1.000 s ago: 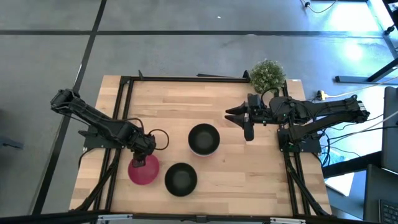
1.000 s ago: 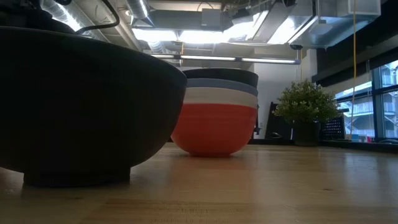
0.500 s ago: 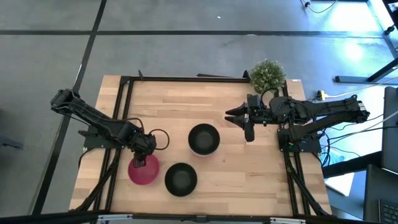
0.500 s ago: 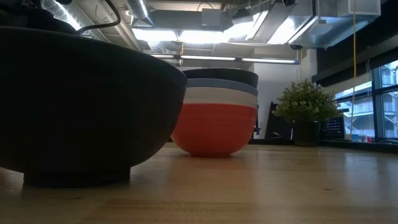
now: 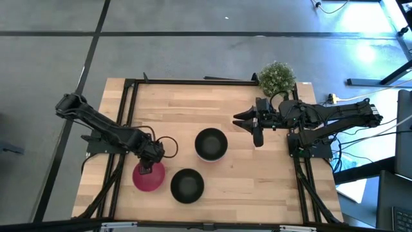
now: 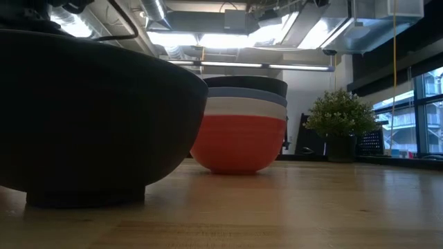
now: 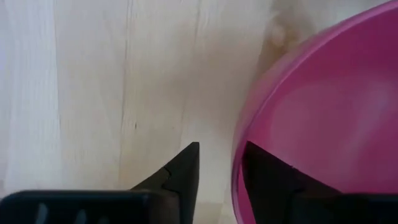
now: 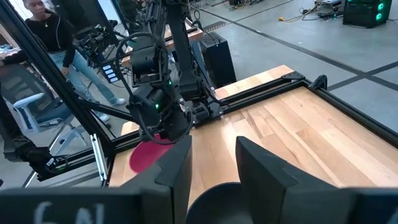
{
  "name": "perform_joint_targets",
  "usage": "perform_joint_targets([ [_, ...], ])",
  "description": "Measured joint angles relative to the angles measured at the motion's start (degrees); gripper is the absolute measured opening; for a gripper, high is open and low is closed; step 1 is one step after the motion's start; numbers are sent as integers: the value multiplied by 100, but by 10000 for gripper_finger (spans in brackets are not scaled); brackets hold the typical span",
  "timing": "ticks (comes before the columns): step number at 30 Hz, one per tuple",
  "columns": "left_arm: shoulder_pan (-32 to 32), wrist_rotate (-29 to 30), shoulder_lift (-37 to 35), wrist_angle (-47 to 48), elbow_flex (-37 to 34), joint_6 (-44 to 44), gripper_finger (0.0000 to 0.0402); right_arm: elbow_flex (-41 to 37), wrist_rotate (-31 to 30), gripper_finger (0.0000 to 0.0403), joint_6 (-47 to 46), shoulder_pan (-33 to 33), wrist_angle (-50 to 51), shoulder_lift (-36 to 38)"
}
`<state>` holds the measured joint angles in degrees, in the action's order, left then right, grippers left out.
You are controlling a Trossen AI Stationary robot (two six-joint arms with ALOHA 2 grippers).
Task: Nest bowls inside each other
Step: Stack the pink bowl on top of the black bowl
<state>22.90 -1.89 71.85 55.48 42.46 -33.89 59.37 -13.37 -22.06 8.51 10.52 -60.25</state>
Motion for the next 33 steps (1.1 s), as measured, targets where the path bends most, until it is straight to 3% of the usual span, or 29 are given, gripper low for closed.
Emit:
perform_joint_targets([
  [8, 0, 37, 47, -4, 8, 101, 11, 0, -1, 126, 0, 0, 0, 0],
  [33, -291, -35, 53, -166, 3, -148, 2, 0, -43, 126, 24, 0, 8, 0],
])
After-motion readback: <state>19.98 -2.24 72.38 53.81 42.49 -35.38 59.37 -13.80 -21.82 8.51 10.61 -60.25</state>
